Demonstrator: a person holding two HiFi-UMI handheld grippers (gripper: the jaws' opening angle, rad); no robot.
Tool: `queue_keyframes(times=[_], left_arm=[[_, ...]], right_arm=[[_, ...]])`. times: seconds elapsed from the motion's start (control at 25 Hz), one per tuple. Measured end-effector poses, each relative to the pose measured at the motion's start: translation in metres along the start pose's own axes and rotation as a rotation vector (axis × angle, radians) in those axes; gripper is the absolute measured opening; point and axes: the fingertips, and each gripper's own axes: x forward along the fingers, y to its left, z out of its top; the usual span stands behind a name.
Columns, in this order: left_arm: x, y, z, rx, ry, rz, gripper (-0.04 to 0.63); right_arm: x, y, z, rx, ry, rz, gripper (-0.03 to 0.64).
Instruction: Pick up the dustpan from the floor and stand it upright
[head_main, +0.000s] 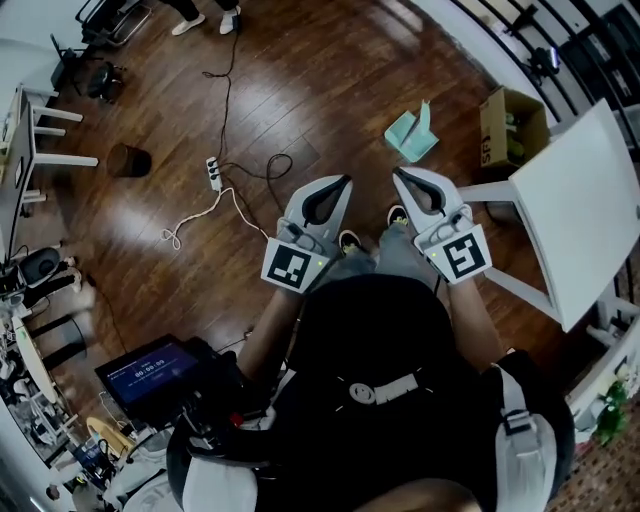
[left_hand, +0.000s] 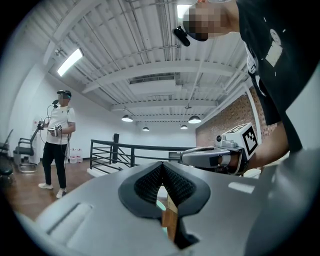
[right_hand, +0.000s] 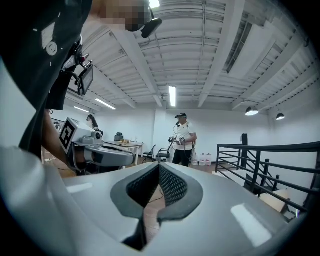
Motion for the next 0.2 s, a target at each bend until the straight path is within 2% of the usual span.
queue_keyframes(times=[0.2], left_arm=[[0.001,-0.024,-0.036,-0.057,0.028,-0.016,0.017]], right_arm=[[-0.018,0.014,-0.029,0.014,0.042,0.010,0.002]])
